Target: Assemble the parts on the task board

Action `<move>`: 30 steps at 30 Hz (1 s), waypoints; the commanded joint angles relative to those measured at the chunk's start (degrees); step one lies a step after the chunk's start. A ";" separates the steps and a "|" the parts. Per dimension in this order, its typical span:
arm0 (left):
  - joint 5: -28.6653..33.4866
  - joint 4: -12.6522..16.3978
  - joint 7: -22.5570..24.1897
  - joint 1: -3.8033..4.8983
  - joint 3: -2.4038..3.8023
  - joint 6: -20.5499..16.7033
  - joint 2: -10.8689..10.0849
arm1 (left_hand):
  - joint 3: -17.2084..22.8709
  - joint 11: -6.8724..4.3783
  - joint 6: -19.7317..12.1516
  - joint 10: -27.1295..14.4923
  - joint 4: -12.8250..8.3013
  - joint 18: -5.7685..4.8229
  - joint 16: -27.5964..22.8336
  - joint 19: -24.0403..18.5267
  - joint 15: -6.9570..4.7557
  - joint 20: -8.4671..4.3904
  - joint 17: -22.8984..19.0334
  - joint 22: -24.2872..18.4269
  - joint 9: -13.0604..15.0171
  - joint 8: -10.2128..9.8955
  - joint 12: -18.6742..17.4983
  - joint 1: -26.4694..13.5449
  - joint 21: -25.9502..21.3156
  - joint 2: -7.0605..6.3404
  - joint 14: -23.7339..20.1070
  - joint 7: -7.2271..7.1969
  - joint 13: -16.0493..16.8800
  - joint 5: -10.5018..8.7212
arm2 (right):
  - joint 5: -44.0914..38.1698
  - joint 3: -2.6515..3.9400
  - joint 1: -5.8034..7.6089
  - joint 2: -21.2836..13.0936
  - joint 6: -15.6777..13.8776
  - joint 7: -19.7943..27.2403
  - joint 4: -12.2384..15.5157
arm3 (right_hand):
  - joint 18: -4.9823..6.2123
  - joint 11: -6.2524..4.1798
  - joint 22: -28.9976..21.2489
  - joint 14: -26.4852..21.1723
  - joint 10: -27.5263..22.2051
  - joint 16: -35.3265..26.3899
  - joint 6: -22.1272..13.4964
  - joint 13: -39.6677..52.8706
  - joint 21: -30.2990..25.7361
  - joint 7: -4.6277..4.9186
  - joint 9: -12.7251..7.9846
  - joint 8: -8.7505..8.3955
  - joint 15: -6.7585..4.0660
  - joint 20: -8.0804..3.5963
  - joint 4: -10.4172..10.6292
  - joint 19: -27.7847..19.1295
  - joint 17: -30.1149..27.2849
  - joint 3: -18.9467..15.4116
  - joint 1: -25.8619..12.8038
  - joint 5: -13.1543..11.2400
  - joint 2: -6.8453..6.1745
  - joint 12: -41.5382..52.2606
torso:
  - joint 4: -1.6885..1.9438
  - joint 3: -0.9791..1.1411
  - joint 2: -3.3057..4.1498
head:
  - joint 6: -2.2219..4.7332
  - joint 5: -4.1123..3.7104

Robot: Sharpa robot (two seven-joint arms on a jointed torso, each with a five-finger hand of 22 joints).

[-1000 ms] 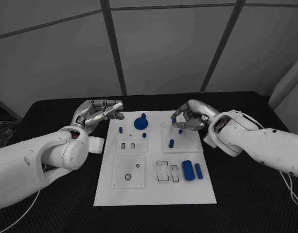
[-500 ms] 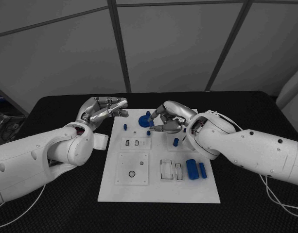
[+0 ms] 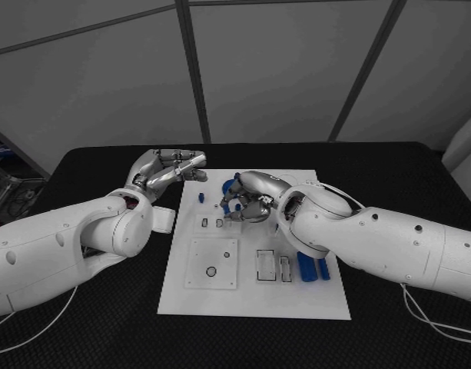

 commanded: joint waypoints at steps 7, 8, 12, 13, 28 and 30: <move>-0.42 0.13 0.43 0.10 0.06 0.47 0.13 | 0.05 0.29 0.02 -0.05 -0.43 -0.58 -0.19 -0.18 0.23 0.06 0.05 -0.08 -0.03 -0.26 -0.21 -0.14 -0.12 0.31 -0.11 0.39 -0.02 -0.33 | -3.31 -0.85 0.08 1.63 2.83 -3.43 -0.78 | -0.95 -0.05 -0.10 5.76 -0.04 0.29 0.21 -0.13 0.04 0.02 0.34 0.27 -0.39 -0.18 0.10 -0.13 13.87 0.18 -0.64 0.14 0.23 -0.25 | 0.00 0.01 -0.01 | -0.20 0.48; -0.42 0.14 0.44 0.10 0.06 0.48 0.13 | 0.05 0.29 0.02 -0.05 -0.43 -0.58 -0.19 -0.18 0.23 0.06 0.05 -0.08 -0.03 -0.26 -0.21 -0.14 -0.12 0.31 -0.11 0.39 -0.02 -0.33 | -3.44 -0.94 0.07 1.74 2.83 -3.71 -0.91 | -0.95 -0.05 -0.10 5.76 -0.05 0.29 0.21 -0.14 0.04 0.02 0.34 0.27 -0.39 -0.18 0.10 -0.13 13.86 0.18 -0.64 0.14 0.23 -0.25 | 0.00 0.02 -0.01 | -0.23 0.37; -0.42 0.12 0.44 0.10 0.06 0.48 0.12 | 0.05 0.29 0.02 -0.05 -0.43 -0.58 -0.19 -0.18 0.23 0.06 0.05 -0.08 -0.03 -0.26 -0.21 -0.14 -0.12 0.31 -0.11 0.39 -0.02 -0.33 | -3.73 -1.13 0.04 2.04 2.83 -4.49 -1.24 | -0.95 -0.05 -0.15 5.75 -0.07 0.28 0.21 -0.17 0.01 0.02 0.34 0.27 -0.38 -0.18 0.08 -0.16 13.82 0.18 -0.64 0.14 0.20 -0.28 | 0.00 0.04 0.00 | -0.23 0.47; -0.42 0.11 0.44 0.11 0.06 0.48 0.11 | 0.05 0.29 0.02 -0.05 -0.43 -0.58 -0.19 -0.18 0.23 0.06 0.05 -0.08 -0.03 -0.26 -0.21 -0.14 -0.12 0.31 -0.11 0.39 -0.02 -0.33 | -3.77 -1.16 0.04 2.13 2.83 -4.66 -1.33 | -0.95 -0.05 -0.15 5.75 -0.07 0.28 0.21 -0.17 0.01 0.02 0.34 0.27 -0.38 -0.18 0.08 -0.16 13.82 0.18 -0.64 0.14 0.20 -0.28 | -0.05 0.06 -0.01 | -0.26 0.57; -0.42 -0.02 0.44 0.11 0.06 0.59 0.27 | 0.05 0.29 0.02 -0.05 -0.43 -0.58 -0.19 -0.18 0.23 0.06 0.05 -0.08 -0.03 -0.26 -0.21 -0.14 -0.12 0.31 -0.11 0.39 -0.02 -0.33 | -3.91 -1.54 -0.16 2.81 4.24 -5.17 -2.22 | -0.90 -0.02 -0.37 5.70 -0.19 0.19 0.16 -0.31 -0.10 0.04 0.35 0.29 -0.35 -0.14 0.05 -0.28 13.62 0.11 -0.91 0.11 -0.04 -0.43 | -0.09 0.07 -0.04 | -0.72 0.46; -0.42 -0.03 0.44 0.11 0.06 0.60 0.29 | 0.05 0.29 0.02 -0.05 -0.43 -0.58 -0.19 -0.18 0.23 0.06 0.05 -0.08 -0.03 -0.26 -0.21 -0.14 -0.12 0.31 -0.11 0.39 -0.02 -0.33 | -3.91 -1.58 -0.21 2.84 4.30 -5.13 -2.28 | -0.90 -0.02 -0.37 5.70 -0.19 0.19 0.16 -0.31 -0.10 0.04 0.35 0.29 -0.35 -0.14 0.05 -0.28 13.62 0.11 -0.91 0.11 -0.04 -0.43 | -0.07 0.05 -0.05 | -0.77 0.51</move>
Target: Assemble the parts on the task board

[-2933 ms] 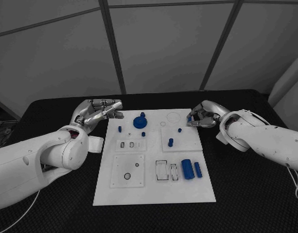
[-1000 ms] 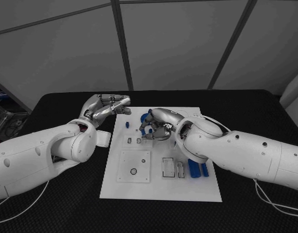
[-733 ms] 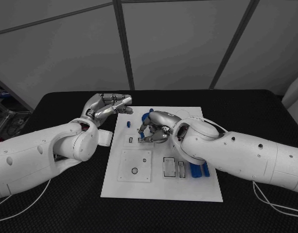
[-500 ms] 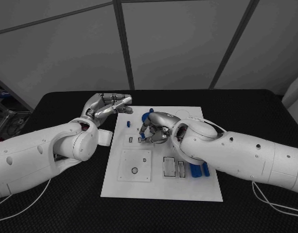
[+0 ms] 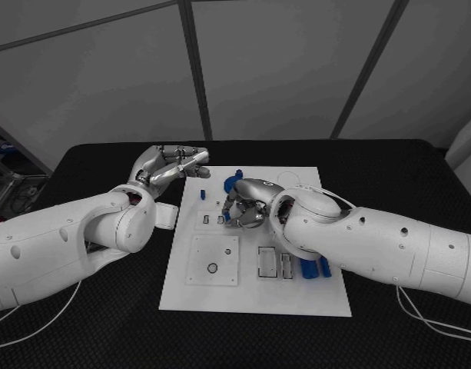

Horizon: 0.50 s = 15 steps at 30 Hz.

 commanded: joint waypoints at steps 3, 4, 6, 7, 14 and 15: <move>-0.39 -0.01 0.44 0.10 0.05 0.59 0.12 | 0.05 0.29 0.02 -0.05 -0.43 -0.57 -0.19 -0.18 0.23 0.06 0.07 -0.06 -0.03 -0.26 -0.21 -0.14 -0.12 0.31 -0.11 0.39 -0.02 -0.33 | -0.47 -0.06 -0.04 0.18 1.03 -0.21 -0.16 | -0.91 -0.03 -0.05 5.70 -0.19 0.20 0.39 -0.05 -0.10 -0.06 0.35 0.11 -0.35 -0.15 0.07 -0.28 13.63 0.15 -0.42 0.32 -0.03 -0.19 | 0.00 0.02 -0.01 | -0.13 0.13; -0.39 -0.02 0.44 0.09 0.05 0.60 0.13 | 0.05 0.29 0.02 -0.05 -0.43 -0.57 -0.19 -0.18 0.23 0.06 0.07 -0.06 -0.03 -0.26 -0.21 -0.14 -0.12 0.31 -0.11 0.39 -0.02 -0.33 | -0.47 -0.07 -0.06 0.22 1.07 -0.19 -0.21 | -0.91 -0.03 -0.05 5.70 -0.19 0.20 0.39 -0.05 -0.10 -0.06 0.35 0.11 -0.35 -0.15 0.07 -0.28 13.63 0.15 -0.42 0.32 -0.03 -0.19 | 0.00 0.02 -0.01 | -0.13 0.13; -0.39 -0.03 0.44 0.09 0.05 0.61 0.15 | 0.05 0.29 0.02 -0.05 -0.43 -0.57 -0.19 -0.18 0.23 0.06 0.07 -0.06 -0.03 -0.26 -0.21 -0.14 -0.12 0.31 -0.11 0.39 -0.02 -0.33 | -0.47 -0.09 -0.12 0.31 1.14 -0.15 -0.32 | -0.89 -0.01 -0.12 5.69 -0.19 0.19 0.34 -0.03 -0.14 -0.03 0.34 0.10 -0.33 -0.13 0.10 -0.33 13.62 0.11 -0.59 0.31 -0.11 -0.19 | 0.01 0.00 -0.01 | -0.19 0.13; -0.39 -0.04 0.44 0.09 0.05 0.62 0.17 | 0.05 0.29 0.02 -0.05 -0.43 -0.57 -0.19 -0.18 0.23 0.06 0.07 -0.06 -0.03 -0.26 -0.21 -0.14 -0.12 0.31 -0.11 0.39 -0.02 -0.33 | -0.47 -0.09 -0.14 0.35 1.18 -0.13 -0.39 | -0.89 -0.01 -0.12 5.69 -0.19 0.19 0.34 -0.03 -0.14 -0.03 0.34 0.10 -0.33 -0.13 0.10 -0.33 13.62 0.11 -0.59 0.31 -0.11 -0.19 | 0.01 -0.01 -0.01 | -0.20 0.14; -0.39 -0.13 0.46 0.09 0.05 0.66 0.23 | 0.05 0.29 0.02 -0.05 -0.43 -0.57 -0.19 -0.18 0.23 0.06 0.07 -0.06 -0.03 -0.26 -0.21 -0.14 -0.12 0.31 -0.11 0.39 -0.02 -0.33 | -0.45 -0.13 -0.22 0.56 1.31 0.00 -1.04 | -0.86 0.06 -0.30 5.69 -0.31 0.18 0.08 -0.18 -0.25 0.05 0.30 0.00 -0.28 -0.09 0.18 -0.43 13.59 0.04 -0.99 0.29 -0.28 -0.35 | -0.03 0.01 -0.02 | -0.25 0.06; -0.39 -0.15 0.46 0.09 0.05 0.66 0.24 | 0.05 0.29 0.02 -0.05 -0.43 -0.57 -0.19 -0.18 0.23 0.06 0.07 -0.06 -0.03 -0.26 -0.21 -0.14 -0.12 0.31 -0.11 0.39 -0.02 -0.33 | -0.45 -0.14 -0.23 0.59 1.31 0.01 -1.11 | -0.86 0.06 -0.31 5.68 -0.33 0.17 0.05 -0.21 -0.26 0.06 0.30 -0.01 -0.28 -0.08 0.18 -0.44 13.58 0.04 -1.02 0.29 -0.29 -0.38 | -0.04 0.02 -0.01 | -0.26 0.05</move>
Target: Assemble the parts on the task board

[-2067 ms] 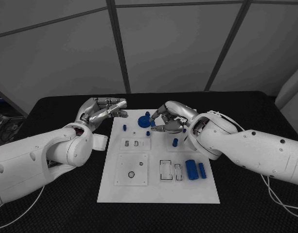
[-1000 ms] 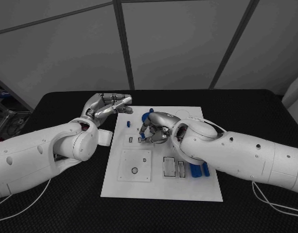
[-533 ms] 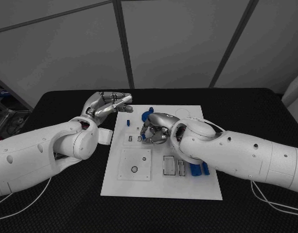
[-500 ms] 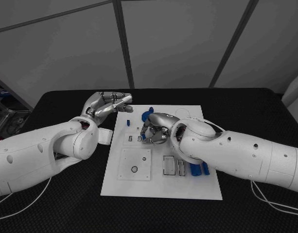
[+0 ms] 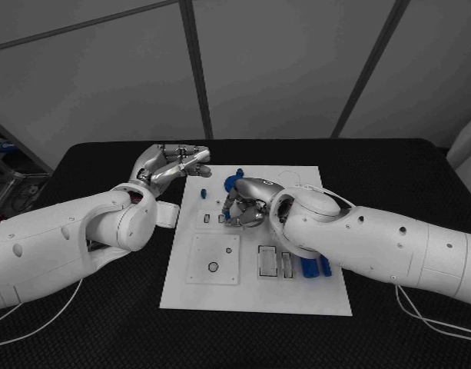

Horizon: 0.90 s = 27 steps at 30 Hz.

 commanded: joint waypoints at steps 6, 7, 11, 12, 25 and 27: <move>-0.38 -0.07 0.48 0.09 0.05 0.66 0.15 | 0.03 0.31 0.00 -0.08 -0.52 -0.58 -0.26 -0.20 0.24 0.07 0.14 -0.08 -0.03 -0.29 -0.22 -0.15 -0.11 0.33 -0.10 0.41 -0.02 -0.34 | -0.31 -0.18 -0.13 0.23 1.36 -0.04 -0.66 | -0.81 0.20 -0.32 5.66 -0.89 0.13 -0.45 -0.80 -0.41 0.34 0.15 -0.32 -0.18 0.00 0.18 -0.59 13.49 0.15 -1.13 0.35 -0.12 -1.06 | -0.02 0.00 0.00 | -0.04 -0.14; -0.38 -0.07 0.49 0.09 0.05 0.67 0.16 | 0.03 0.31 0.00 -0.08 -0.52 -0.58 -0.26 -0.20 0.24 0.07 0.14 -0.08 -0.03 -0.29 -0.22 -0.15 -0.11 0.33 -0.10 0.41 -0.02 -0.34 | -0.31 -0.19 -0.13 0.26 1.49 -0.06 -0.72 | -0.81 0.23 -0.34 5.66 -0.95 0.13 -0.56 -0.88 -0.42 0.38 0.12 -0.38 -0.15 0.02 0.19 -0.60 13.49 0.15 -1.21 0.35 -0.16 -1.14 | 0.00 0.00 0.00 | -0.07 -0.15; -0.38 -0.10 0.50 0.09 0.05 0.67 0.20 | 0.03 0.31 0.00 -0.08 -0.52 -0.58 -0.26 -0.20 0.24 0.07 0.14 -0.08 -0.03 -0.29 -0.22 -0.15 -0.11 0.33 -0.10 0.41 -0.02 -0.34 | -0.31 -0.26 -0.18 0.41 1.89 -0.09 -0.97 | -0.80 0.31 -0.45 5.65 -1.10 0.12 -0.81 -1.06 -0.49 0.48 0.07 -0.51 -0.09 0.06 0.22 -0.66 13.46 0.15 -1.39 0.33 -0.25 -1.33 | -0.02 0.01 -0.01 | -0.20 -0.12; -0.38 -0.12 0.50 0.09 0.05 0.68 0.22 | 0.03 0.31 0.00 -0.08 -0.52 -0.58 -0.26 -0.20 0.24 0.07 0.14 -0.08 -0.03 -0.29 -0.22 -0.15 -0.11 0.33 -0.10 0.41 -0.02 -0.34 | -0.31 -0.29 -0.20 0.45 1.96 -0.10 -1.02 | -0.79 0.33 -0.50 5.64 -1.16 0.10 -0.88 -1.13 -0.52 0.51 0.05 -0.55 -0.07 0.08 0.23 -0.69 13.43 0.15 -1.44 0.32 -0.27 -1.40 | -0.03 0.03 0.00 | -0.20 -0.12; -0.38 -0.30 0.49 0.09 0.05 0.72 0.30 | 0.03 0.31 0.00 -0.08 -0.52 -0.58 -0.26 -0.20 0.24 0.07 0.14 -0.08 -0.03 -0.29 -0.22 -0.15 -0.11 0.33 -0.10 0.41 -0.02 -0.34 | -0.31 -0.59 -0.33 0.38 2.60 -0.28 -1.23 | -0.75 0.46 -0.70 5.63 -1.38 0.07 -1.26 -1.39 -0.64 0.65 -0.03 -0.74 0.04 0.17 0.22 -0.82 13.35 0.16 -1.69 0.32 -0.48 -1.67 | -0.03 0.00 -0.01 | -0.45 -0.16; -0.38 -0.31 0.48 0.09 0.05 0.72 0.31 | 0.03 0.31 0.00 -0.08 -0.52 -0.58 -0.26 -0.20 0.24 0.07 0.14 -0.08 -0.03 -0.29 -0.22 -0.15 -0.11 0.33 -0.10 0.41 -0.02 -0.34 | -0.31 -0.61 -0.34 0.34 2.80 -0.31 -1.18 | -0.75 0.46 -0.71 5.62 -1.39 0.07 -1.27 -1.40 -0.65 0.66 -0.04 -0.75 0.04 0.17 0.22 -0.82 13.35 0.16 -1.69 0.32 -0.49 -1.67 | -0.04 -0.01 -0.02 | -0.51 -0.16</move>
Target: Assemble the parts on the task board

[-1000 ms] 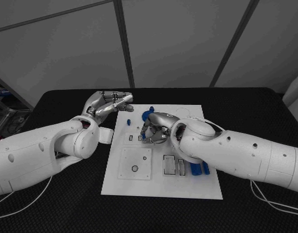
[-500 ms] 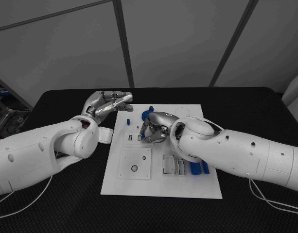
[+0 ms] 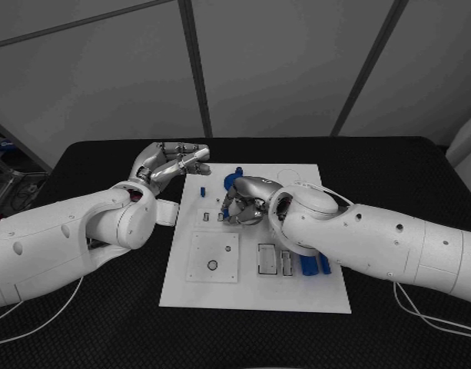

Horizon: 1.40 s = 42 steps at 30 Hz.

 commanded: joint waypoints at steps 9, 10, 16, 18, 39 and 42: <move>-0.37 -0.06 0.47 0.09 0.05 0.66 0.11 | -0.12 0.30 0.00 -0.08 -0.36 -0.57 -0.26 -0.20 0.24 0.07 0.06 -0.09 -0.03 -0.29 -0.22 -0.15 -0.12 0.33 -0.10 0.41 -0.02 -0.34 | -0.79 -0.42 -0.35 -0.36 2.78 -1.12 -0.02 | -0.73 -0.05 -0.23 5.61 -0.47 0.05 -0.56 -0.15 -0.29 0.17 -0.10 -0.43 0.13 0.24 0.13 -0.51 13.30 0.14 -0.63 0.34 -0.34 -0.30 | 0.02 0.00 -0.02 | -0.23 -0.11; -0.37 -0.07 0.47 0.08 0.05 0.66 0.11 | -0.12 0.30 0.00 -0.08 -0.36 -0.57 -0.26 -0.20 0.24 0.07 0.06 -0.09 -0.03 -0.29 -0.22 -0.15 -0.12 0.33 -0.10 0.41 -0.02 -0.34 | -0.85 -0.42 -0.35 -0.39 2.78 -1.14 0.00 | -0.73 -0.05 -0.23 5.61 -0.47 0.05 -0.56 -0.15 -0.29 0.17 -0.10 -0.43 0.13 0.24 0.13 -0.51 13.30 0.14 -0.63 0.34 -0.34 -0.30 | 0.02 -0.01 -0.01 | -0.24 -0.11; -0.37 -0.10 0.47 0.08 0.05 0.67 0.13 | -0.12 0.30 0.00 -0.08 -0.36 -0.57 -0.26 -0.20 0.24 0.07 0.06 -0.09 -0.03 -0.29 -0.22 -0.15 -0.12 0.33 -0.10 0.41 -0.02 -0.34 | -1.00 -0.42 -0.35 -0.48 3.10 -1.12 0.00 | -0.72 -0.01 -0.25 5.61 -0.56 0.04 -0.67 -0.25 -0.31 0.21 -0.12 -0.49 0.16 0.27 0.08 -0.53 13.29 0.14 -0.66 0.37 -0.44 -0.40 | -0.01 -0.01 0.00 | -0.31 -0.15; -0.37 -0.11 0.46 0.08 0.05 0.67 0.14 | -0.12 0.30 0.00 -0.08 -0.36 -0.57 -0.26 -0.20 0.24 0.07 0.06 -0.09 -0.03 -0.29 -0.22 -0.15 -0.12 0.33 -0.10 0.41 -0.02 -0.34 | -1.02 -0.42 -0.35 -0.50 3.24 -1.09 -0.01 | -0.72 -0.01 -0.25 5.61 -0.56 0.04 -0.67 -0.25 -0.31 0.21 -0.12 -0.49 0.16 0.27 0.08 -0.53 13.29 0.14 -0.66 0.37 -0.44 -0.40 | 0.01 -0.01 0.01 | -0.33 -0.19; -0.37 -0.24 0.39 0.08 0.05 0.69 0.18 | -0.16 0.33 -0.02 -0.11 -0.39 -0.57 -0.33 -0.22 0.26 0.09 0.13 -0.10 -0.03 -0.31 -0.23 -0.25 -0.11 0.39 -0.10 0.43 -0.02 -0.34 | -1.15 -0.43 -0.35 -0.46 3.17 -1.18 -0.25 | -0.54 0.82 -1.32 5.44 -1.94 -0.25 -3.24 -1.67 -0.98 1.19 -0.64 -1.72 0.85 0.87 -0.03 -1.15 12.65 0.19 -1.55 0.28 -1.48 -1.80 | 0.01 -0.02 0.00 | -0.38 -0.24; -0.37 -0.26 0.38 0.08 0.05 0.69 0.19 | -0.16 0.33 -0.02 -0.11 -0.39 -0.57 -0.33 -0.22 0.26 0.09 0.13 -0.10 -0.03 -0.31 -0.23 -0.25 -0.11 0.39 -0.10 0.43 -0.02 -0.34 | -1.19 -0.43 -0.35 -0.46 3.16 -1.18 -0.27 | -0.50 0.95 -1.52 5.43 -2.38 -0.28 -3.65 -2.18 -1.10 1.33 -0.70 -1.89 0.97 0.98 -0.03 -1.27 12.59 0.16 -1.71 0.22 -1.68 -2.27 | 0.02 -0.02 -0.01 | -0.39 -0.25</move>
